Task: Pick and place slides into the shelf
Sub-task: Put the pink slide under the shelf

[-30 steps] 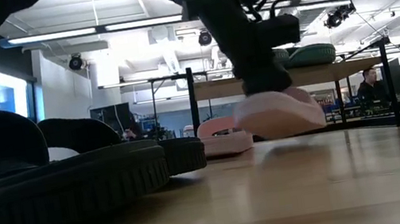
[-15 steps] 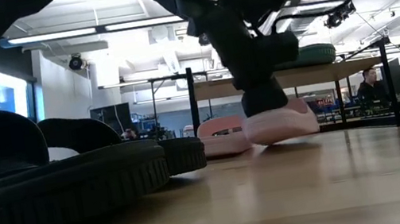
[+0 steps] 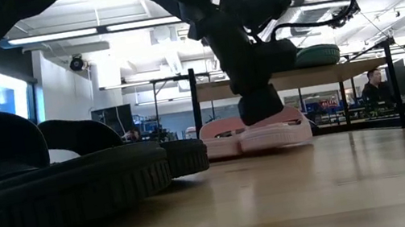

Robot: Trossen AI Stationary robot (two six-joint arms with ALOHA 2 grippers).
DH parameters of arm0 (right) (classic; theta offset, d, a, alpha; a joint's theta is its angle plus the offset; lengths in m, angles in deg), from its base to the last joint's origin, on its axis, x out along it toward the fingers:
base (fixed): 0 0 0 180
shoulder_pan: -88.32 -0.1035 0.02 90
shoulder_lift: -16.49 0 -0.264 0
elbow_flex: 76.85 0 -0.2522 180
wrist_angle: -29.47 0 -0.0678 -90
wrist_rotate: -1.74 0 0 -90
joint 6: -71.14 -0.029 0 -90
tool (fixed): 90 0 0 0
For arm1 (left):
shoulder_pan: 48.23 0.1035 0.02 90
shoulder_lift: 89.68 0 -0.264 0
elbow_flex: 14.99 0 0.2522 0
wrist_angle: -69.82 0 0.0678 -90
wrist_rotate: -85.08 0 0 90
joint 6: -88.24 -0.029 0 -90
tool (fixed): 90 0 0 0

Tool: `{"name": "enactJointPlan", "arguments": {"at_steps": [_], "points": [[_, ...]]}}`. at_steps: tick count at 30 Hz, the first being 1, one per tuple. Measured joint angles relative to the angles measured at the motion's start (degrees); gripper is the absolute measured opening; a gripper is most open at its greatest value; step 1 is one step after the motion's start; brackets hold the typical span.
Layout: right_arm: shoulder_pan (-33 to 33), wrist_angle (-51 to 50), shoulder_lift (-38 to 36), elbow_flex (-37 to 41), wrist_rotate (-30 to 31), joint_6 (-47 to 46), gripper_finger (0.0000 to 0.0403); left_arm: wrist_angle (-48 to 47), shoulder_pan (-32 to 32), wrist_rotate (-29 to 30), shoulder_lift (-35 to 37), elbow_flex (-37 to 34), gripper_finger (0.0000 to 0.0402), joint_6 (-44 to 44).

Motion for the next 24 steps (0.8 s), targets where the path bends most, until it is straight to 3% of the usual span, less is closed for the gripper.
{"name": "enactJointPlan", "arguments": {"at_steps": [18, 24], "points": [[0.0, 0.0, 0.0, -0.01, 0.0, 0.0, 0.0002, -1.02, -0.13, 0.44, 0.02, 0.0, 0.0102, 2.05], [-0.01, 0.0, 0.0, -0.01, 0.0, 0.0, 0.0002, -2.9, -1.38, 4.39, 0.02, 0.94, 0.0134, 2.18]]}}
